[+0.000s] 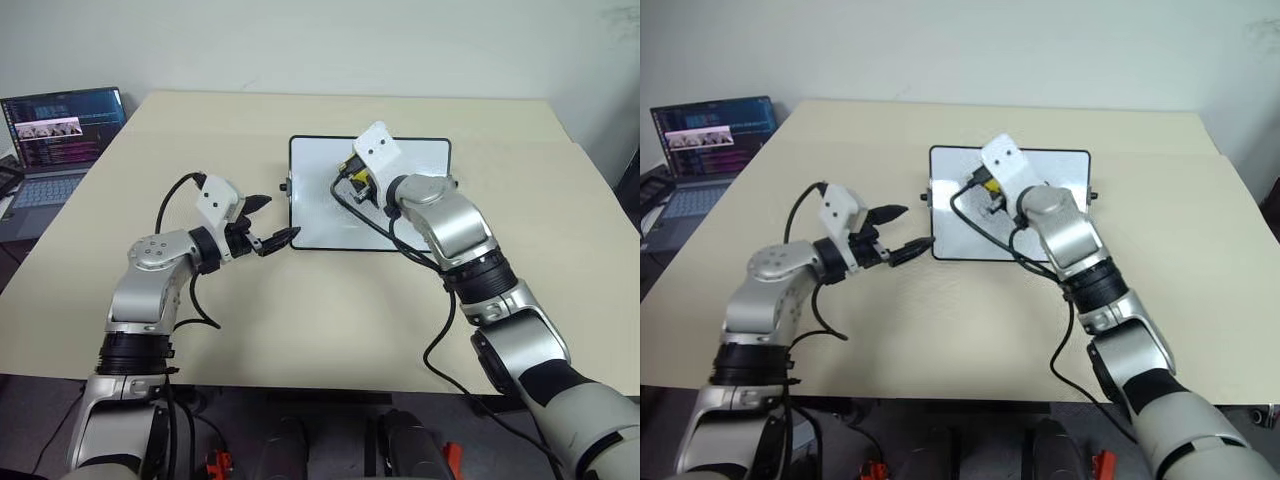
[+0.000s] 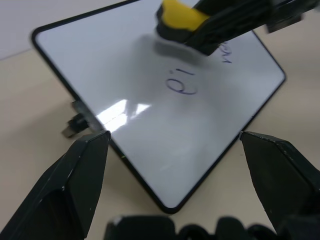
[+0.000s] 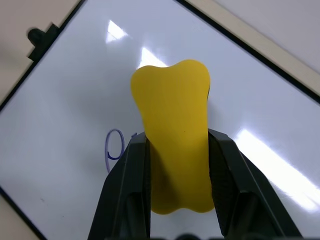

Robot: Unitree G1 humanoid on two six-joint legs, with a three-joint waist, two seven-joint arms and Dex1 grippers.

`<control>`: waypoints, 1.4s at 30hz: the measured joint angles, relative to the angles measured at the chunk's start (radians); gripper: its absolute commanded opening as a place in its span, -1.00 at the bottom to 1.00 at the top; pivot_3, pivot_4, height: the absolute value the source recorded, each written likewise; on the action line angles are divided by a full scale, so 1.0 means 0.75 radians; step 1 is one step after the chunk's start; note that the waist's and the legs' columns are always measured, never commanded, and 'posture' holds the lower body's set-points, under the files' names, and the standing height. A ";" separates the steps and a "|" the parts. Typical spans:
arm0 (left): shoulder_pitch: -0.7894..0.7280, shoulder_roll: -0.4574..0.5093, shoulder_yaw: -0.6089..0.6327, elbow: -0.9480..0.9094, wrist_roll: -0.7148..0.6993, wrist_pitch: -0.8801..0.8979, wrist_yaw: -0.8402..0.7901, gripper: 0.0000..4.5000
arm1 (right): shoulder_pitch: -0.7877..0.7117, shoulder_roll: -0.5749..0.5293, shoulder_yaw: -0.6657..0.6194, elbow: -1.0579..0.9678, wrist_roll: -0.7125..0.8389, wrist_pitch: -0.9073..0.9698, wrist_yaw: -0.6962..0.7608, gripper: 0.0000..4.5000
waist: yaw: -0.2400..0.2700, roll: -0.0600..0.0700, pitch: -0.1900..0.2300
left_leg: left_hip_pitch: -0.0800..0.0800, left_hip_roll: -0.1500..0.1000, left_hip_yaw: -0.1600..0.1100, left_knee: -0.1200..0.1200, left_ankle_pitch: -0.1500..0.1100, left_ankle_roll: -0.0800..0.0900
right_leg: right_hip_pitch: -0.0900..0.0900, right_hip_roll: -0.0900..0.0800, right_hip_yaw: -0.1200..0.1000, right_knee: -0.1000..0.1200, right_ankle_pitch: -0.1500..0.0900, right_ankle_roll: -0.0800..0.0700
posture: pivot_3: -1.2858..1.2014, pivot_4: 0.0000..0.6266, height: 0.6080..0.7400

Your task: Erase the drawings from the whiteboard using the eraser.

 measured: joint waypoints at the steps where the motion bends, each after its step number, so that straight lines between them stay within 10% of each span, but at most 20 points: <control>1: 0.001 0.000 -0.005 -0.005 -0.002 0.008 -0.008 1.00 | -0.001 0.013 0.000 0.038 -0.007 -0.028 -0.007 -0.47 | -0.003 0.000 0.000 | 0.000 0.000 0.000 0.000 0.000 0.000 | 0.000 0.000 0.000 0.002 0.000 0.000 | 0.03 -0.52 1.00; 22: 0.019 0.025 -0.014 -0.058 -0.024 0.072 -0.029 1.00 | -0.026 0.176 0.148 0.438 -0.172 -0.205 0.197 -0.47 | -0.022 -0.007 -0.006 | 0.032 0.003 -0.002 0.005 0.005 0.005 | 0.024 0.006 0.002 0.014 -0.003 -0.006 | 0.03 -0.52 1.00; 42: 0.019 0.013 -0.015 -0.056 -0.024 0.063 -0.015 1.00 | -0.218 0.004 0.087 0.565 -0.277 -0.221 0.092 -0.49 | -0.018 -0.007 -0.005 | 0.028 0.003 -0.004 -0.001 0.005 0.005 | 0.022 0.006 0.002 0.010 -0.002 -0.002 | 0.03 -0.52 1.00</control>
